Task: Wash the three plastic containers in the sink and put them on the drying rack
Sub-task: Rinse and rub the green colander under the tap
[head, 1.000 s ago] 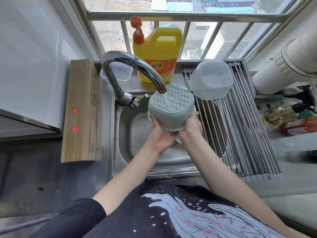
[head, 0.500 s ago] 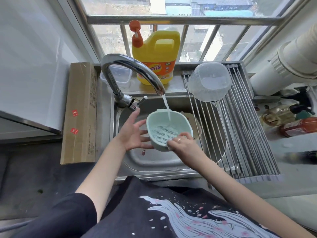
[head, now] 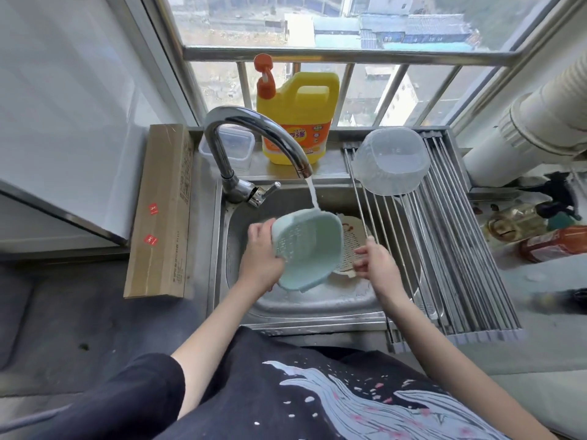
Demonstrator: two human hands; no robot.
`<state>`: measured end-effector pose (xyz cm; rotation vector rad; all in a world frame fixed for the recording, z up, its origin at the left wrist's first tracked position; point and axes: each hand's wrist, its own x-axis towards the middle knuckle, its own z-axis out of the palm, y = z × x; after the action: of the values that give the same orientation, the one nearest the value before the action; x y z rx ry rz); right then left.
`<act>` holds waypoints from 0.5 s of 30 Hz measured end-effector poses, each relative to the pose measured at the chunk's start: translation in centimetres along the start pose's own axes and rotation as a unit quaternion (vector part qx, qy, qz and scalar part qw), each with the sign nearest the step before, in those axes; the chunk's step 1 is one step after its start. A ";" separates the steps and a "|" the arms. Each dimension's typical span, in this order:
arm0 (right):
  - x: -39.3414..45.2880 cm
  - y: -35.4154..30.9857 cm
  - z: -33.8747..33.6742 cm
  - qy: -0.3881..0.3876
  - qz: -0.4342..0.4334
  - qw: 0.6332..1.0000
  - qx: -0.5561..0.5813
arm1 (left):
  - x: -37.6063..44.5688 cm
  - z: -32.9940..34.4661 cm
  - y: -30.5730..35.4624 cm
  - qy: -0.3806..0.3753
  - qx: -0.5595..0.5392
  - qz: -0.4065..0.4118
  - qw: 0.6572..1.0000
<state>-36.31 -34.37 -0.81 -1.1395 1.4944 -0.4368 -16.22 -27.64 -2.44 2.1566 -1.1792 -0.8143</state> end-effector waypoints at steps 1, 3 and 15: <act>0.4 -0.4 -0.2 -0.055 0.094 0.990 0.089 | -0.5 0.1 0.1 0.020 0.088 0.063 0.994; 0.8 -1.0 -0.5 -0.139 0.233 0.929 0.254 | -1.6 1.0 0.0 0.080 0.224 0.212 0.948; 1.0 1.6 -0.7 0.084 0.099 0.959 0.251 | -4.4 1.6 -2.3 -0.048 0.254 0.238 0.936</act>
<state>-37.46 -34.68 -2.39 -0.5571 1.5091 -0.7386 -18.01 -23.03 -4.08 2.0688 -2.0372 -0.4293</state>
